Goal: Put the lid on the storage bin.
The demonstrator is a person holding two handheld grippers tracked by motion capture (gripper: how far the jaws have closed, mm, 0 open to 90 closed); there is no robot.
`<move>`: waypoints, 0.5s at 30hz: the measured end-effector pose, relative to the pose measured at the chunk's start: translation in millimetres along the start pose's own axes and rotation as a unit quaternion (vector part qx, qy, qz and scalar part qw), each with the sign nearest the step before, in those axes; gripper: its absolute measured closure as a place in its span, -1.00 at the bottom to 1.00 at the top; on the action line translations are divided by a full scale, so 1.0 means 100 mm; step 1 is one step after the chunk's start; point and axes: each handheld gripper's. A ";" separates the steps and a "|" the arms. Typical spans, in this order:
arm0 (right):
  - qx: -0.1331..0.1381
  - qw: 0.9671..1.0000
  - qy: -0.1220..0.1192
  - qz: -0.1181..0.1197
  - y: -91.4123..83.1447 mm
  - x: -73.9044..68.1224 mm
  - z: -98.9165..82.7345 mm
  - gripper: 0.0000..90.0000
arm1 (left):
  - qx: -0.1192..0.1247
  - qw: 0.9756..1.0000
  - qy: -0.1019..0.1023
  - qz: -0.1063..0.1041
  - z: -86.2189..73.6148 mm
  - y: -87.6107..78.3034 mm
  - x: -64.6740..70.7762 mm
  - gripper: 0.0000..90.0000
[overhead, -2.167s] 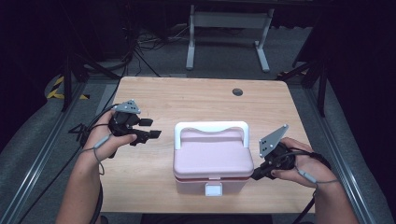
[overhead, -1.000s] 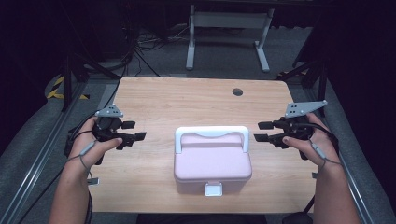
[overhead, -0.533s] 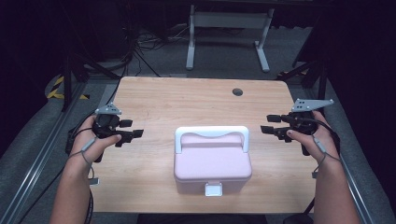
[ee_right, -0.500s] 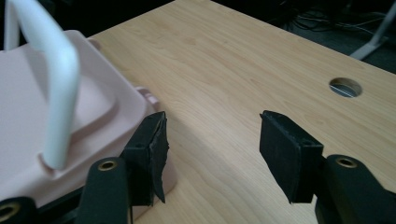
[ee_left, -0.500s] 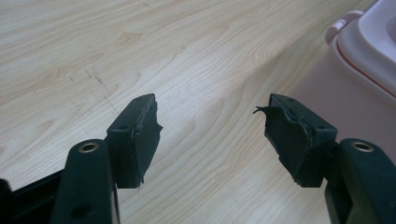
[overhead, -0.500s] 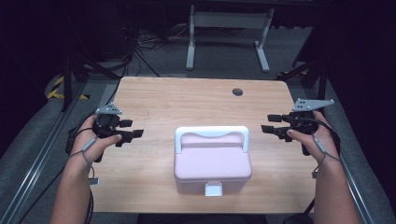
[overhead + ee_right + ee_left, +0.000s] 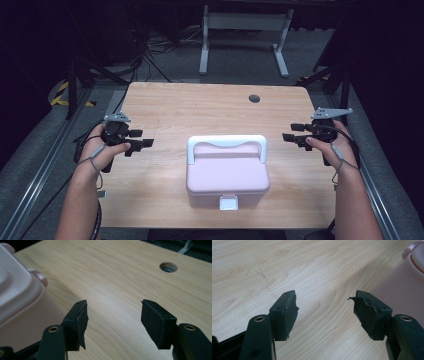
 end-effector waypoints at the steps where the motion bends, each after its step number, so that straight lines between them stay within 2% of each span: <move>1: 0.000 1.000 0.000 0.000 0.00 0.00 0.00 -0.15 | 0.000 1.000 0.000 0.000 0.00 0.00 0.00 -0.21; 3: -0.022 1.000 0.008 -0.017 0.08 0.05 -0.05 -0.15 | -0.006 1.000 -0.006 0.001 -0.02 0.03 -0.03 -0.21; 7: -0.039 0.999 0.018 -0.025 0.16 0.09 -0.09 -0.15 | -0.015 1.000 -0.009 0.008 -0.05 0.08 -0.08 -0.21; 8: -0.047 0.998 0.021 -0.028 0.20 0.11 -0.11 -0.15 | -0.017 1.000 -0.016 0.007 -0.06 0.10 -0.08 -0.21; 9: -0.060 0.997 0.026 -0.033 0.26 0.13 -0.14 -0.15 | -0.020 1.000 -0.015 0.008 -0.08 0.12 -0.10 -0.21; 15: -0.090 0.994 0.040 -0.044 0.40 0.19 -0.22 -0.16 | -0.029 0.999 -0.021 0.012 -0.10 0.16 -0.13 -0.21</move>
Point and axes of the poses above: each handheld gripper's, and its own axes: y roughly forward along the jaws, z roughly out of its top, x roughly to its right, and after that the axes turned 8 degrees about z, right-handed
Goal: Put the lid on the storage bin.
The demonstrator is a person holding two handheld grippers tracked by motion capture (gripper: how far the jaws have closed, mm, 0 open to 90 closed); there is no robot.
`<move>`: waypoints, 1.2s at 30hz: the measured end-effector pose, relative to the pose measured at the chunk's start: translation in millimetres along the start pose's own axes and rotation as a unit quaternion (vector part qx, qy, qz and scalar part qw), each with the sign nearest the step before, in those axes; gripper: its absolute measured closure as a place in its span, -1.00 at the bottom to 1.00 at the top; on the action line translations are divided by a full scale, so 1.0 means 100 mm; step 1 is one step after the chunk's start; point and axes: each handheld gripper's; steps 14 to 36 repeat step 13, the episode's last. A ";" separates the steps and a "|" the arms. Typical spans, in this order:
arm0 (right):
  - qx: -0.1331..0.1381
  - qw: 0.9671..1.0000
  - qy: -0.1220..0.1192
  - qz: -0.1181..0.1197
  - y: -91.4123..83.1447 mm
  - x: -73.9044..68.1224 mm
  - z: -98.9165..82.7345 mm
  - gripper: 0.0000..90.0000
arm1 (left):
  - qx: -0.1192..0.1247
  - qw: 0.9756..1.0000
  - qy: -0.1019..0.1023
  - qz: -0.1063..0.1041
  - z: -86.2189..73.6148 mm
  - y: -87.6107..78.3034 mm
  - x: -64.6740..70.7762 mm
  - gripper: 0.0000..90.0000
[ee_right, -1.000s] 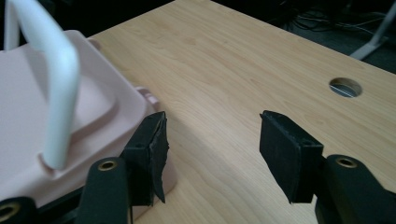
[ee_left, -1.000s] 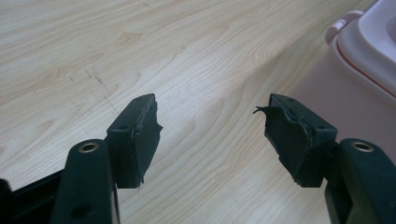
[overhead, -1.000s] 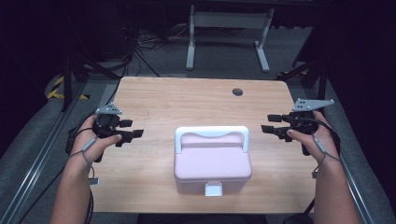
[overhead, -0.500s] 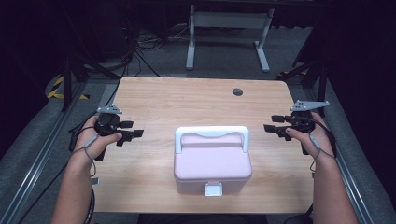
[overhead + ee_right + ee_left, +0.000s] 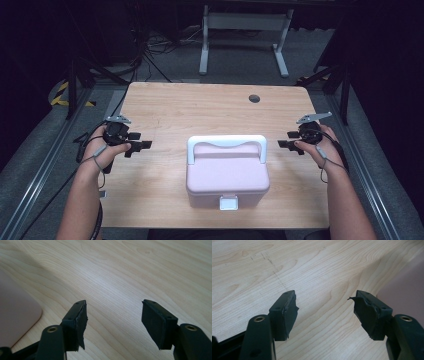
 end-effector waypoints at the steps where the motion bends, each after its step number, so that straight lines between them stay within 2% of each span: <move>1: -0.004 1.000 0.004 0.000 0.02 0.01 -0.01 -0.16 | -0.002 1.000 -0.002 0.001 0.00 0.01 0.00 -0.22; 6: -0.019 1.000 0.019 -0.002 0.11 0.07 -0.07 -0.16 | -0.009 1.000 0.000 0.001 -0.01 0.04 0.01 -0.23; 10: -0.021 0.999 0.025 -0.002 0.12 0.10 -0.08 -0.16 | -0.010 1.000 0.002 -0.006 0.01 0.05 0.03 -0.24; 36: -0.018 0.999 0.026 0.000 0.12 0.09 -0.08 -0.16 | -0.007 1.000 0.004 -0.011 0.02 0.04 0.05 -0.24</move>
Point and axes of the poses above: each handheld gripper's, and its own axes: y roughly forward along the jaws, z roughly out of its top, x roughly to its right, and after that the axes turned 8 degrees about z, right-handed
